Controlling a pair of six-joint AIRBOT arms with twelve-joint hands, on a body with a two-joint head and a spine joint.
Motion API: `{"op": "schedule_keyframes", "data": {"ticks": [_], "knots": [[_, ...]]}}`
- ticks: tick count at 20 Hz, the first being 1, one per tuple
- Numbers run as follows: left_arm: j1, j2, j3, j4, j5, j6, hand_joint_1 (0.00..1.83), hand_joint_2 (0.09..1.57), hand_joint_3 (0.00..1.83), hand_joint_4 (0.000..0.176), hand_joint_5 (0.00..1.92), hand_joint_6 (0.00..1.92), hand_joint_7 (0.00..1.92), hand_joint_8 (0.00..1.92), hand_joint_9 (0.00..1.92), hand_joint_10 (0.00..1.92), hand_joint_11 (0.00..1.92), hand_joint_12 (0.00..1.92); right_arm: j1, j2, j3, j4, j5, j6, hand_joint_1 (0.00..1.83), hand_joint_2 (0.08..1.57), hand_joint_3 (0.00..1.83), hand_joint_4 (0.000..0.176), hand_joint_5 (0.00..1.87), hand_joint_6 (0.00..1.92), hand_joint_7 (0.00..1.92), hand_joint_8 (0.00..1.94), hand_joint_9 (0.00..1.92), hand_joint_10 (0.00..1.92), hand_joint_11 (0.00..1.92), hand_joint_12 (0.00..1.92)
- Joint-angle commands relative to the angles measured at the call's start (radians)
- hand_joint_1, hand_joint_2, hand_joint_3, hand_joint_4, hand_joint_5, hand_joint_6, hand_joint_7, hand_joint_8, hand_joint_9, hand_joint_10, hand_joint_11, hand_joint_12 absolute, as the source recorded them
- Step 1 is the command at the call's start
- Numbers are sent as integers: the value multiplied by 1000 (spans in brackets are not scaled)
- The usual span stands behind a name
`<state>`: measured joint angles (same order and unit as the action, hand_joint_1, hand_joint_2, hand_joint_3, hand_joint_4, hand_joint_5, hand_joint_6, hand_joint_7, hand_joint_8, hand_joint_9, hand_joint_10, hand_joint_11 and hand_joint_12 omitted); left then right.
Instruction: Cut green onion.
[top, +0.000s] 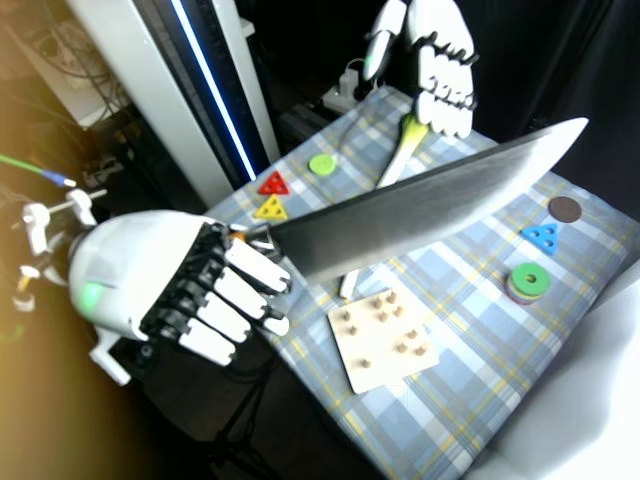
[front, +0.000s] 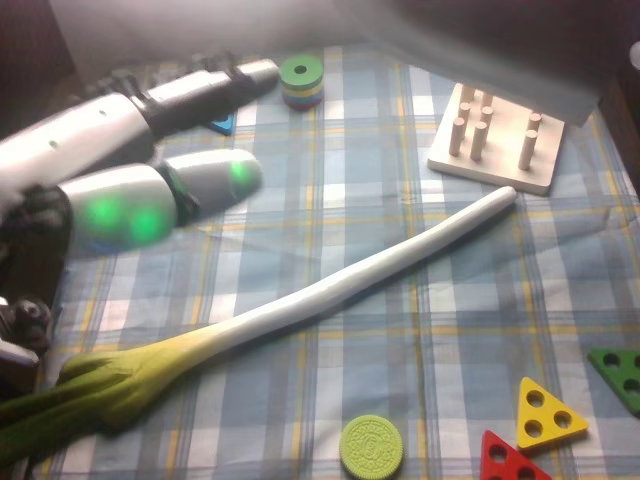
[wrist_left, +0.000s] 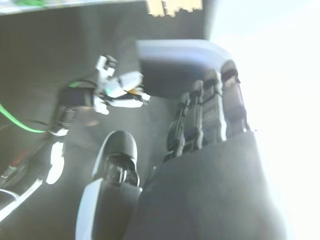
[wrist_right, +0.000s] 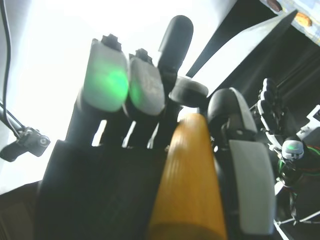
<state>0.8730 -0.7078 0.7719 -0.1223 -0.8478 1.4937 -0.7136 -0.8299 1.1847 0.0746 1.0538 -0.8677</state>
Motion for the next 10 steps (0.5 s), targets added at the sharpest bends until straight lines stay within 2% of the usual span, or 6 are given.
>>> {"op": "schedule_keyframes", "data": {"ticks": [1, 2, 3, 5, 7, 10], "knots": [[1, 7, -2, -24, -187, -2, 0, 1358, 0, 0, 84, 6, 139, 10, 135, 16, 1, 275, 15, 9, 11, 32, 110, 8, 474, 1333, 0, 6, 1094, 1921, 1308, 1941, 1390, 1921, 1414, 1921], [13, 11, -3, -42, -212, -2, 0, 1356, 0, 0, 74, 4, 108, 5, 92, 7, 0, 99, 15, 9, 14, 30, 97, 8, 479, 1336, 0, 6, 1101, 1921, 1320, 1941, 1409, 1921, 1436, 1921], [28, 15, -5, -63, -240, -2, 0, 1371, 4, 0, 87, 9, 127, 13, 100, 11, 10, 70, 17, 9, 18, 24, 80, 8, 457, 1338, 1, 6, 1106, 1921, 1319, 1941, 1397, 1921, 1428, 1921], [49, 22, -11, -82, -269, -2, 0, 1397, 3, 0, 143, 11, 215, 14, 184, 16, 69, 103, 25, 10, 22, 7, 52, 8, 485, 1332, 0, 6, 1119, 1921, 1325, 1941, 1410, 1921, 1448, 1921], [70, 27, -16, -101, -292, -2, 0, 1387, 0, 0, 183, 9, 276, 12, 258, 17, 85, 117, 49, 10, 27, -19, 16, 8, 558, 1369, 4, 11, 1031, 1921, 1300, 1941, 1408, 1921, 1452, 1921], [94, 35, -21, -123, -325, -2, 0, 1375, 0, 0, 179, 3, 258, 0, 279, 18, 103, 132, 78, 10, 33, -55, -32, 8, 602, 1383, 3, 10, 1081, 1921, 1349, 1941, 1461, 1921, 1496, 1921]]}}
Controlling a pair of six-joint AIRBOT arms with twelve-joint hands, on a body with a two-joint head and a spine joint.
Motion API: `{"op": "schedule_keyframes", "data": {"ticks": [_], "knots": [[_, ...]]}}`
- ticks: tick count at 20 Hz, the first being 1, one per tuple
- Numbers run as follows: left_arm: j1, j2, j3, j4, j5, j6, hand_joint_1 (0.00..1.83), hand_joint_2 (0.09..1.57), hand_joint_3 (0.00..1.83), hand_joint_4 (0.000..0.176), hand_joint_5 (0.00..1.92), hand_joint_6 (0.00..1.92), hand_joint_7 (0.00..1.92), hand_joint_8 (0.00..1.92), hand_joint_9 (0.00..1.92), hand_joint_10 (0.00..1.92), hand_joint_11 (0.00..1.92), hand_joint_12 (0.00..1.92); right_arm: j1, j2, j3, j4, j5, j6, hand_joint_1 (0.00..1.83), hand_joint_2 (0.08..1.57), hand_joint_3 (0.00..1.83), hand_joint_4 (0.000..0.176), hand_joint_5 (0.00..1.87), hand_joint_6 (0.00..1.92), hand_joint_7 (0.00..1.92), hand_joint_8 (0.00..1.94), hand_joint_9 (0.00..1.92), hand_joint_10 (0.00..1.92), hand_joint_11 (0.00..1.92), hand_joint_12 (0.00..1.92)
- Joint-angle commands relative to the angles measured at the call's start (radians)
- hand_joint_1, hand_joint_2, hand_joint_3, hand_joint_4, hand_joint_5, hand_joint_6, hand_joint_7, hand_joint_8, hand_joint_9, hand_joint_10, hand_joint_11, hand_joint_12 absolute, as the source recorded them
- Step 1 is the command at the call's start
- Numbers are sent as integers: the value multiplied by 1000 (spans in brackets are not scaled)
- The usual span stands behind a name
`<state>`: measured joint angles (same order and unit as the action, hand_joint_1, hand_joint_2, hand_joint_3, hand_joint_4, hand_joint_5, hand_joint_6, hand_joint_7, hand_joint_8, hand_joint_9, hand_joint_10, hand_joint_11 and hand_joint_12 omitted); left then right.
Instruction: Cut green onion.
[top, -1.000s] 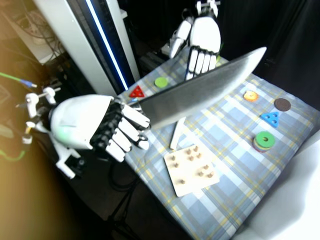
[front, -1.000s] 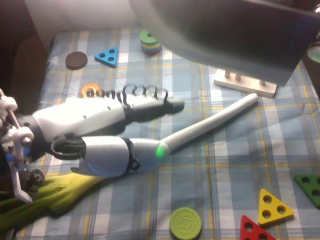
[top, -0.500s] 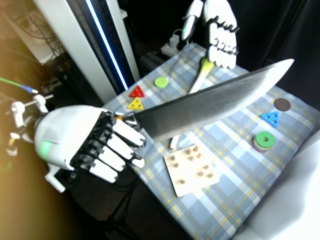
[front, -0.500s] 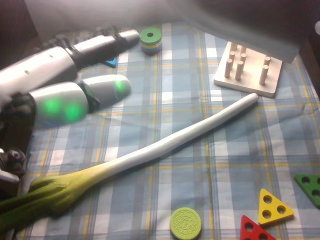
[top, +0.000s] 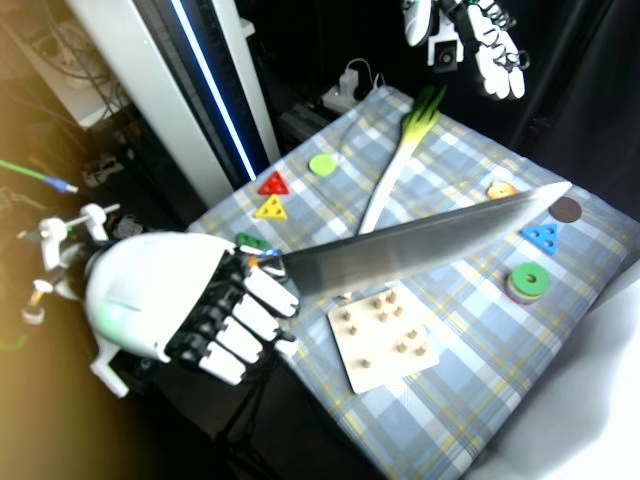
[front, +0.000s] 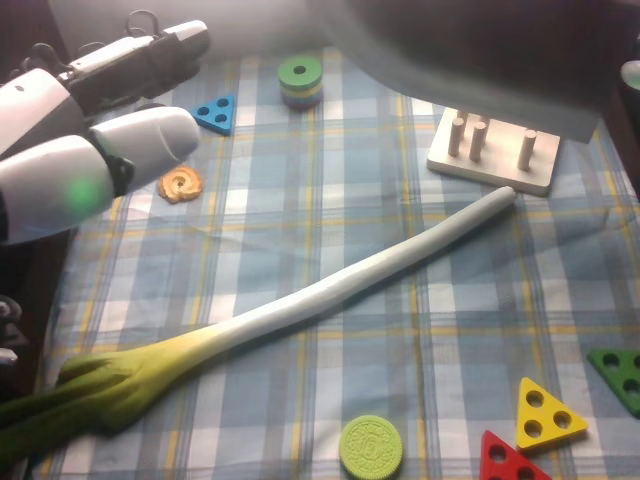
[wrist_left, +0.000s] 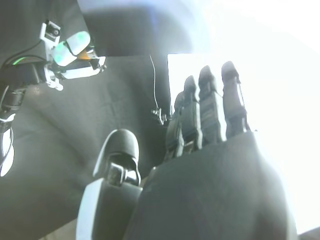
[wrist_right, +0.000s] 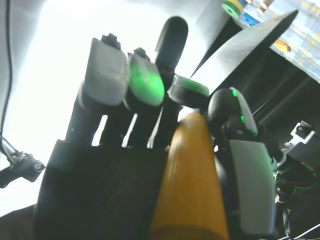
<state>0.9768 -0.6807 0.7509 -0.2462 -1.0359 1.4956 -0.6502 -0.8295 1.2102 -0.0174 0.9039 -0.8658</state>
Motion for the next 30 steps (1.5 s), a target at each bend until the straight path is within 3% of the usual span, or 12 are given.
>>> {"op": "schedule_keyframes", "data": {"ticks": [1, 6, 11, 13, 16, 20, 21, 30], "knots": [[-6, 9, 0, -3, -140, -4, 0, 1375, 0, 0, 174, 1, 244, 0, 266, 10, 85, 127, 21, 9, 10, 26, 104, 6, 622, 1391, 3, 9, 1086, 1921, 1353, 1941, 1464, 1921, 1500, 1921], [0, 9, -1, -7, -140, -4, 0, 1391, 2, 0, 170, 0, 186, 0, 189, 0, 45, 120, 77, 9, 18, -43, 20, 6, 528, 1401, 4, 8, 1111, 1921, 1382, 1941, 1488, 1921, 1501, 1921], [3, 9, -1, -7, -138, -4, 0, 1372, 0, 0, 203, 2, 239, 3, 248, 3, 102, 157, 85, 16, 23, -63, -19, 6, 423, 1381, 0, 8, 1081, 1921, 1344, 1941, 1461, 1921, 1477, 1921], [3, 8, -1, -8, -134, -4, 0, 1366, 0, 0, 171, 0, 200, 0, 201, 0, 71, 143, 88, 19, 25, -63, -24, 6, 510, 1388, 0, 7, 1021, 1921, 1317, 1941, 1459, 1921, 1491, 1921], [3, 8, -1, -7, -131, -4, 0, 1366, 0, 0, 140, 0, 186, 0, 182, 0, 61, 139, 97, 21, 27, -64, -25, 6, 493, 1388, 0, 10, 996, 1921, 1288, 1941, 1422, 1921, 1445, 1921], [4, 8, -1, -4, -128, -4, 0, 1354, 0, 0, 150, 1, 189, 1, 194, 1, 79, 149, 113, 24, 30, -63, -25, 5, 572, 1418, 4, 5, 1102, 1921, 1372, 1941, 1489, 1921, 1520, 1921], [4, 8, -1, -4, -128, -4, 0, 1357, 0, 0, 196, 4, 254, 5, 260, 8, 121, 177, 117, 25, 30, -63, -25, 5, 566, 1407, 0, 5, 1080, 1921, 1342, 1941, 1460, 1921, 1500, 1921], [4, 8, -2, -2, -127, -4, 0, 1364, 2, 0, 147, 11, 203, 14, 193, 6, 72, 164, 117, 24, 35, -92, -109, -6, 476, 1382, 0, 6, 1111, 1921, 1362, 1941, 1488, 1921, 1509, 1921]]}}
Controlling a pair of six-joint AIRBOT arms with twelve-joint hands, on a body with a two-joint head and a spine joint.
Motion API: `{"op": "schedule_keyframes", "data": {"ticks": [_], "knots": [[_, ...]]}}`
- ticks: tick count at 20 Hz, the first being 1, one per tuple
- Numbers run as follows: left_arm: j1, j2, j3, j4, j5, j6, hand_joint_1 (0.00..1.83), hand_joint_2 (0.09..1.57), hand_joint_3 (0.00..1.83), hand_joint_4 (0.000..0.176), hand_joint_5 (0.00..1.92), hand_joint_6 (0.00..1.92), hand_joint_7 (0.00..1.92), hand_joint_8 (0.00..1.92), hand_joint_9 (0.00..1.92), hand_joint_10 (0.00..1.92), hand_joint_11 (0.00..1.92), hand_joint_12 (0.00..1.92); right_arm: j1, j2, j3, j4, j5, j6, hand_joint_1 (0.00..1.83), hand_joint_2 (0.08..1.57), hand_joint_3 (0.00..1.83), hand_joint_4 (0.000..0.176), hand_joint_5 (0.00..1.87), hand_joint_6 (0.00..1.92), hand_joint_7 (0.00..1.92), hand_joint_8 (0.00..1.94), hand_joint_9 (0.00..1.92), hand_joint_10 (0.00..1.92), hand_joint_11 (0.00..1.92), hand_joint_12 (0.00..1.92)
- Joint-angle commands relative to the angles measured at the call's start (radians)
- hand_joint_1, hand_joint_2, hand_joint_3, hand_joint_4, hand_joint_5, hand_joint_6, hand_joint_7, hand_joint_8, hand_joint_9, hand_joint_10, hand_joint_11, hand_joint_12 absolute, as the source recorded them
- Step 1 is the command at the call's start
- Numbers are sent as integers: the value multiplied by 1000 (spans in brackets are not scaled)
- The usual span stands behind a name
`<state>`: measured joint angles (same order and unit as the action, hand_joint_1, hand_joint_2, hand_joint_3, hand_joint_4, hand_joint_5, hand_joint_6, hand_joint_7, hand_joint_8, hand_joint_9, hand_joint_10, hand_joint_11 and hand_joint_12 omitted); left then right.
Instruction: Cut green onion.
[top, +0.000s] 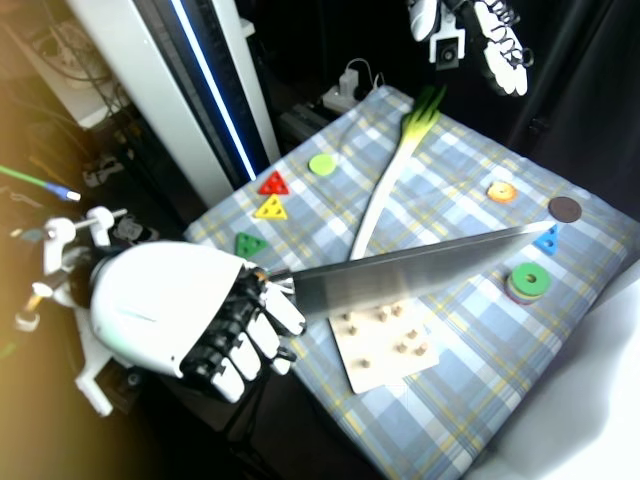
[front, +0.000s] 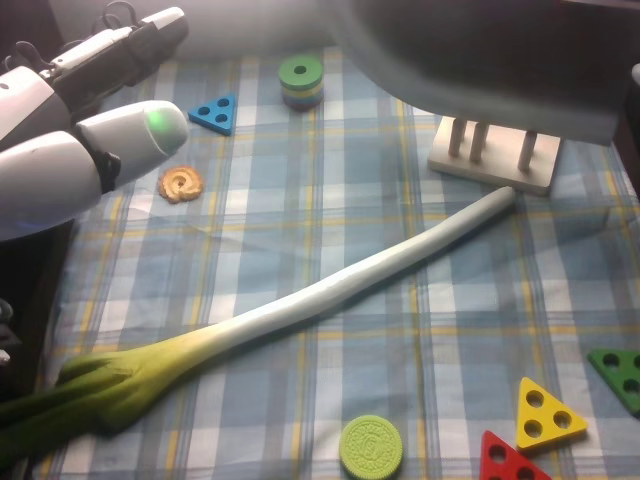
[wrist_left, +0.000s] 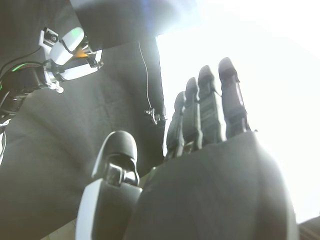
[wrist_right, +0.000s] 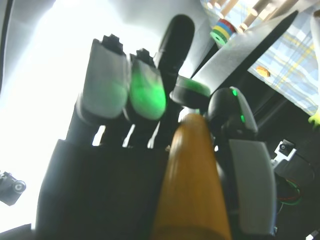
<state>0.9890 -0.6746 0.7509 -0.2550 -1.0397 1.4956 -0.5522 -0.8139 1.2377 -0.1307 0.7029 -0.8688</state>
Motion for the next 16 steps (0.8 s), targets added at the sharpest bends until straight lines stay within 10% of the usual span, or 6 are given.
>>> {"op": "schedule_keyframes", "data": {"ticks": [1, 16], "knots": [[-8, 2, -1, 8, -123, -4, 0, 1357, 0, 0, 179, 7, 239, 7, 224, 6, 79, 176, 18, 7, 10, 16, 80, -3, 471, 1392, 2, 6, 1132, 1921, 1398, 1941, 1525, 1921, 1546, 1921], [-8, 1, 1, 16, -115, -4, 0, 1370, 0, 0, 158, 3, 241, 1, 227, 4, 60, 197, 58, -39, 76, -1, -46, -15, 284, 1338, 6, 7, 1088, 1921, 1296, 1941, 1393, 1921, 1396, 1921]]}}
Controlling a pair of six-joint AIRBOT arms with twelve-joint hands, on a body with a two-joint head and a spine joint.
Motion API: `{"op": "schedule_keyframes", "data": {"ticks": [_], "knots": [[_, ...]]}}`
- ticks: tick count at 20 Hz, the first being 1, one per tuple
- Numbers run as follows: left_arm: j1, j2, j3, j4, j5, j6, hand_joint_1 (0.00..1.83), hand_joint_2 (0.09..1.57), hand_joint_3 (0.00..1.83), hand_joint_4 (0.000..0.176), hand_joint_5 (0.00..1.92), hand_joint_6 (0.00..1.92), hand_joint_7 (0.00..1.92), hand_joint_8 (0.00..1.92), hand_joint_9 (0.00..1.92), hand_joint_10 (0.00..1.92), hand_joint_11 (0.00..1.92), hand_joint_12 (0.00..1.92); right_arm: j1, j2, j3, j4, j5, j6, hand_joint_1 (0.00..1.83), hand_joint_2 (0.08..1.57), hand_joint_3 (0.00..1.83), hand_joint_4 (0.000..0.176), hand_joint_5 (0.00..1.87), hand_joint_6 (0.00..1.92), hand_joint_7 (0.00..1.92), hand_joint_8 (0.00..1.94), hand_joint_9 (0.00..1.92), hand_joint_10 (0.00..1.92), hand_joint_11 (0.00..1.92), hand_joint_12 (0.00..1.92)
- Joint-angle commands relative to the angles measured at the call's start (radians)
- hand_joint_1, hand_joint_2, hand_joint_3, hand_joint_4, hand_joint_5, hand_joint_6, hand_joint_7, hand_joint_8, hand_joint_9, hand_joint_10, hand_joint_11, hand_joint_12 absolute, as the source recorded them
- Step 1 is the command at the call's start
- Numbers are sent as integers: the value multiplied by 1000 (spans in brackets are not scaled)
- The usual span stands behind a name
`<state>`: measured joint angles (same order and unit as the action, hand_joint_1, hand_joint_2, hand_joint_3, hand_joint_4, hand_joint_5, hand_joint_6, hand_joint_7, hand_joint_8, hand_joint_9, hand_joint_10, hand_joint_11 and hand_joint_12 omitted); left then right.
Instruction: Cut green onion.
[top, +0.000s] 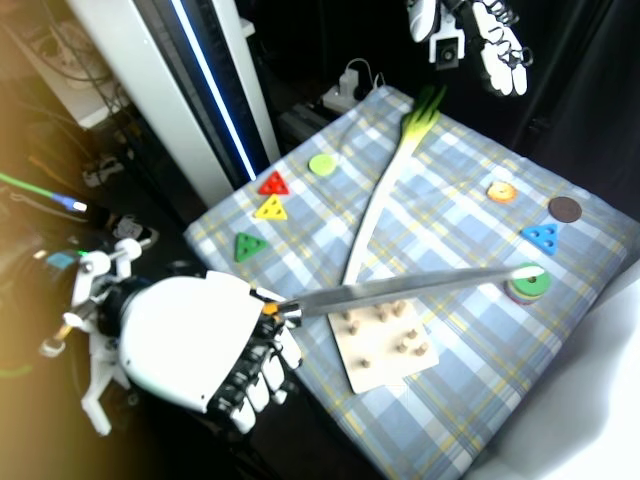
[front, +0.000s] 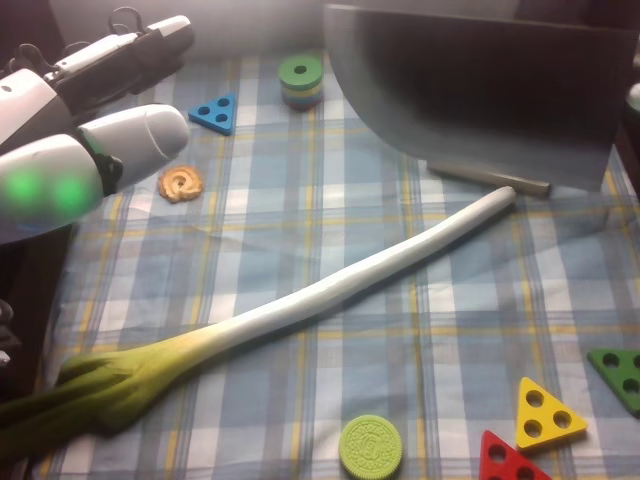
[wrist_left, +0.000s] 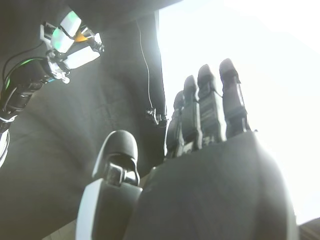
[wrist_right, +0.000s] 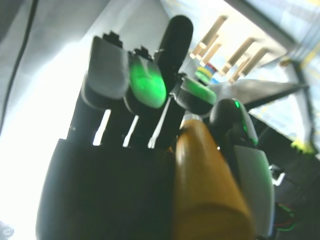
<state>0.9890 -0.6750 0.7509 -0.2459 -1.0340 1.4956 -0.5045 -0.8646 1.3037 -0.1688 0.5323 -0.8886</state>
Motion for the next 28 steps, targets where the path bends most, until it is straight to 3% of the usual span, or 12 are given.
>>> {"op": "schedule_keyframes", "data": {"ticks": [1, 5, 8, 15, 19, 28], "knots": [[-8, 1, 1, 6, -121, -4, 0, 1370, 0, 0, 148, 0, 242, 4, 235, 6, 84, 208, 22, 11, 9, 34, 125, 4, 280, 1350, 5, 9, 1097, 1921, 1326, 1941, 1414, 1921, 1406, 1921], [-6, 1, 1, 6, -123, -4, 0, 1372, 1, 0, 123, 0, 221, 1, 215, 0, 60, 197, 62, 21, -12, 27, 189, 4, 412, 1327, 0, 9, 1135, 1921, 1351, 1941, 1454, 1921, 1455, 1921], [-6, -1, 1, 6, -122, -4, 0, 1378, 3, 0, 114, 0, 189, 0, 182, 0, 42, 191, 71, 45, -35, 17, 224, 4, 417, 1371, 4, 14, 997, 1921, 1228, 1941, 1341, 1921, 1370, 1921], [-7, -6, 2, 6, -118, -4, 0, 1399, 0, 0, 153, 1, 261, 11, 252, 14, 76, 222, 84, 46, -27, -8, 171, -13, 352, 1359, 1, 34, 1070, 1921, 1285, 1941, 1374, 1921, 1377, 1921], [-7, -6, 2, 8, -114, -4, 0, 1379, 0, 0, 96, 0, 217, 0, 209, 1, 40, 204, 119, 46, -23, -35, 127, -30, 422, 1383, 2, 44, 1057, 1921, 1313, 1941, 1415, 1921, 1425, 1921], [-7, -7, 2, 10, -114, -4, 0, 1381, 0, 0, 92, 10, 190, 10, 192, 9, 56, 207, 145, 45, -13, -36, 65, -65, 394, 1367, 0, 74, 1073, 1921, 1311, 1941, 1413, 1921, 1430, 1921]]}}
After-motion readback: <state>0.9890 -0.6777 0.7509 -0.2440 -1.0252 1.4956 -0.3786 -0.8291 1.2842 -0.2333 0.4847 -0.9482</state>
